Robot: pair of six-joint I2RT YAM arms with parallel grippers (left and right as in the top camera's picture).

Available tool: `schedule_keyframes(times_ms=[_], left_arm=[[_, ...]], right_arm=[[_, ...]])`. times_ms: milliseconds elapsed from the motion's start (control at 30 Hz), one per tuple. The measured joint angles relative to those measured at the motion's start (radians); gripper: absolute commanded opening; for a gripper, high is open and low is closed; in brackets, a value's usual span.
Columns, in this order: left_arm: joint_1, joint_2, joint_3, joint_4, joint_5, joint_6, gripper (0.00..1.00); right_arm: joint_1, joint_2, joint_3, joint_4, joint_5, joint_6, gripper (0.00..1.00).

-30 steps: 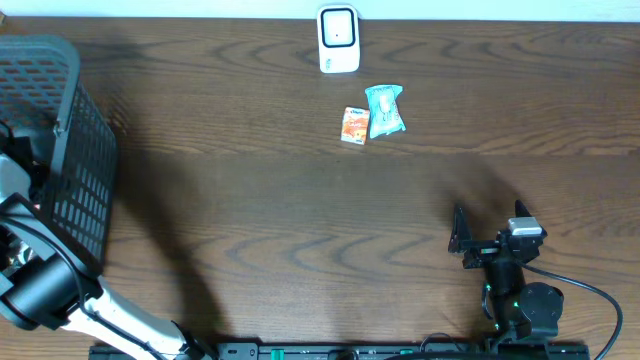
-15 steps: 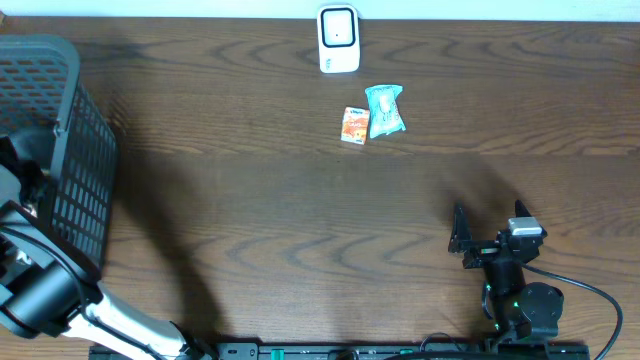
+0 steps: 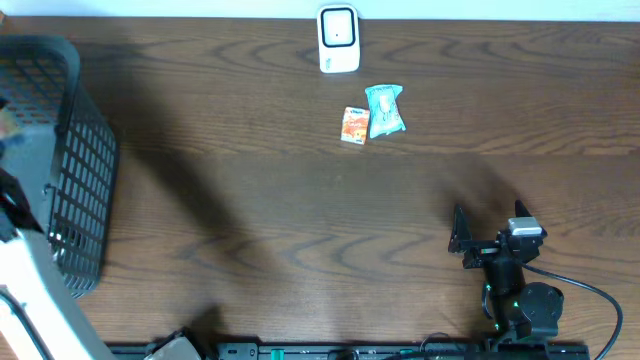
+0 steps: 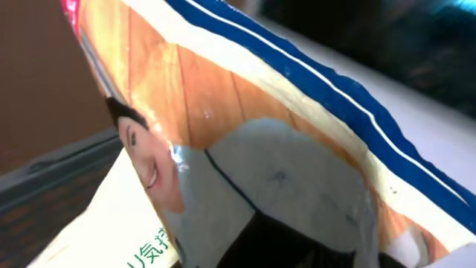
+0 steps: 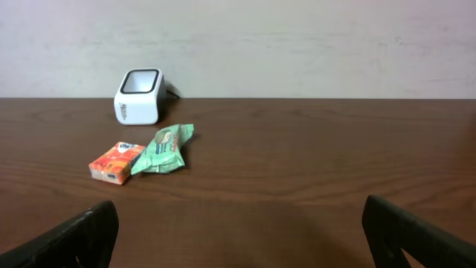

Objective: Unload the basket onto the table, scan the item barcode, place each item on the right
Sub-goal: 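Carry the yellow bag to the scanner and release it left of the box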

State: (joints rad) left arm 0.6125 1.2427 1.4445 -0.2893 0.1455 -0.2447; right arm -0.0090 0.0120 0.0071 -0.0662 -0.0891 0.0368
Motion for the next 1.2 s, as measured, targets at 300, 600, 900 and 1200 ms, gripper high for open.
schedule_keyframes(times_ms=[300,600,900,1200], left_arm=[[-0.458,-0.127,0.0,0.111,0.143,-0.213,0.07],[-0.799,0.117,0.0,0.06,0.083,-0.313,0.07],[-0.921,0.453,0.0,-0.027,-0.036,-0.567,0.07],[-0.972,0.657,0.0,-0.037,-0.048,-0.706,0.14]], right_arm=[[0.0,0.0,0.0,0.0,0.0,0.0,0.99],[0.0,0.0,0.0,0.0,0.0,0.0,0.99],[0.0,0.0,0.0,0.0,0.0,0.0,0.99],[0.0,0.0,0.0,0.0,0.0,0.0,0.99]])
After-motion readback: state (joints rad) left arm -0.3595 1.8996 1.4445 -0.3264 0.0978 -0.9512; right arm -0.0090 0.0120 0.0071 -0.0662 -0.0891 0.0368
